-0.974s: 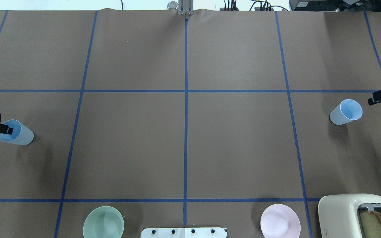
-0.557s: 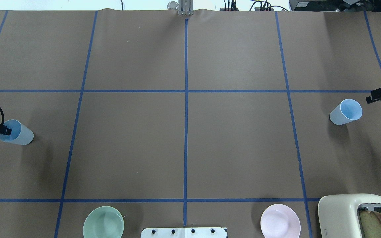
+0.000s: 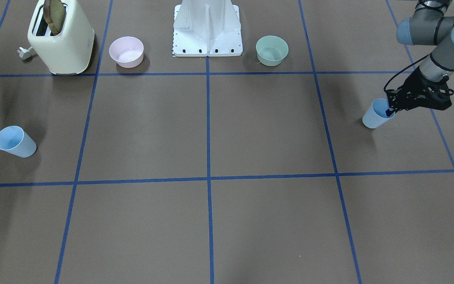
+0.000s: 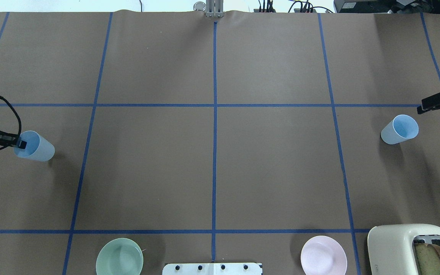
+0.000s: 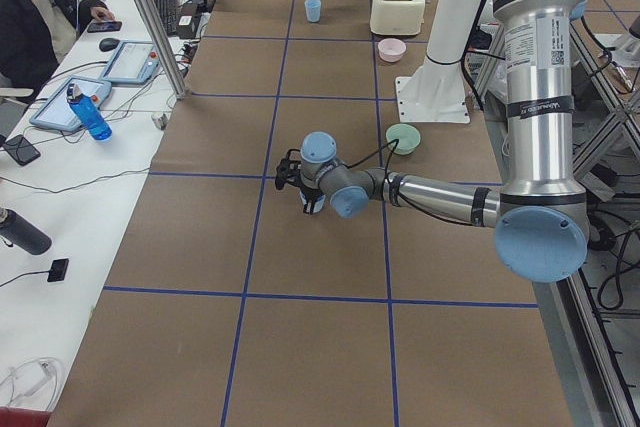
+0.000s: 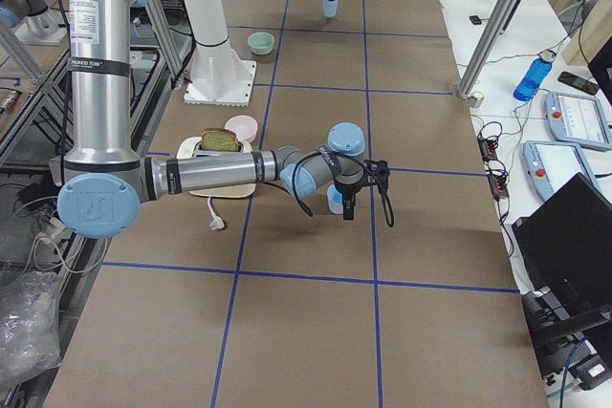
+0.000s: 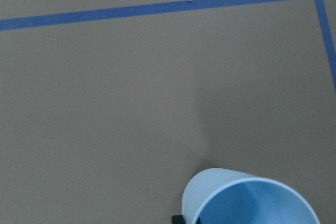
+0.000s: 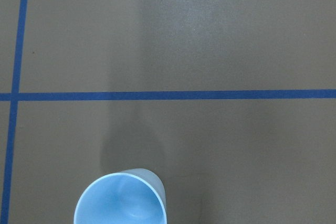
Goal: Stack blue cups with both arms
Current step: 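Carry the left cup toward table center while the right gripper lifts its cup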
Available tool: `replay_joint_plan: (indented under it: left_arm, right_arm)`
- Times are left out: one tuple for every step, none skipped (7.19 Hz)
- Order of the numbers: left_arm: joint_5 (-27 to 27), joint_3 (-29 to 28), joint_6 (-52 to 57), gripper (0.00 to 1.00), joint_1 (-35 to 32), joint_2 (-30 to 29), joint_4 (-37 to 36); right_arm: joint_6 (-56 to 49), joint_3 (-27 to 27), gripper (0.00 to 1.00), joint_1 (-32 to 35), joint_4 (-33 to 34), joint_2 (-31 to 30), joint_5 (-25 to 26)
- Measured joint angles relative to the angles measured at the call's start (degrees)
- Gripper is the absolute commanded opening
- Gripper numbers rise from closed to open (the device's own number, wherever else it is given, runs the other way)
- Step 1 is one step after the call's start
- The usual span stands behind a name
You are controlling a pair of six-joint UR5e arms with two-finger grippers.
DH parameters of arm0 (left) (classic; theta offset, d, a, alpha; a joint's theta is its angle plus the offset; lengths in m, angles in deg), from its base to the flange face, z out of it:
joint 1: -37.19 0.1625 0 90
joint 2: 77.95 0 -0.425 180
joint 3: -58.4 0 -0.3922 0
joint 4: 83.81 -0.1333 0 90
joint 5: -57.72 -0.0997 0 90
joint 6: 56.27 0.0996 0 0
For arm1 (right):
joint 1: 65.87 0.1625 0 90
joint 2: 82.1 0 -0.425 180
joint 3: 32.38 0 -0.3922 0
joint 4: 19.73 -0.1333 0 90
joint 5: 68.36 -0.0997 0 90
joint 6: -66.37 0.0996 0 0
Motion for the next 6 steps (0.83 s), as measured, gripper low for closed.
replay_joint_plan:
  left_arm:
    - [0.7,5.2,0.0,0.00,0.0,-1.9,-8.1]
    - [0.9,9.8,-0.1,0.00,0.0,-5.2,-17.2]
    - [1.0,12.6,-0.6,0.00,0.0,-9.5,-25.2]
    - [1.0,13.8,-2.3,0.00,0.2,-13.6,-30.4]
    - [0.9,14.1,-5.2,0.00,0.9,-17.4,-33.6]
    - [0.7,14.0,-8.4,0.00,2.4,-21.1,-36.1]
  right_arm:
    - [0.1,2.1,1.00,-0.3,-0.2,1.4,0.1]
    - [0.4,3.3,1.00,-0.6,-0.5,2.1,0.2]
    - [1.8,3.6,1.00,-1.2,-1.4,2.2,0.2]
    - [4.5,3.7,1.00,-2.1,-3.8,2.0,0.2]
    - [7.3,3.7,1.00,-3.1,-6.2,1.7,0.3]
    - [9.0,3.7,1.00,-4.1,-7.4,1.4,0.7]
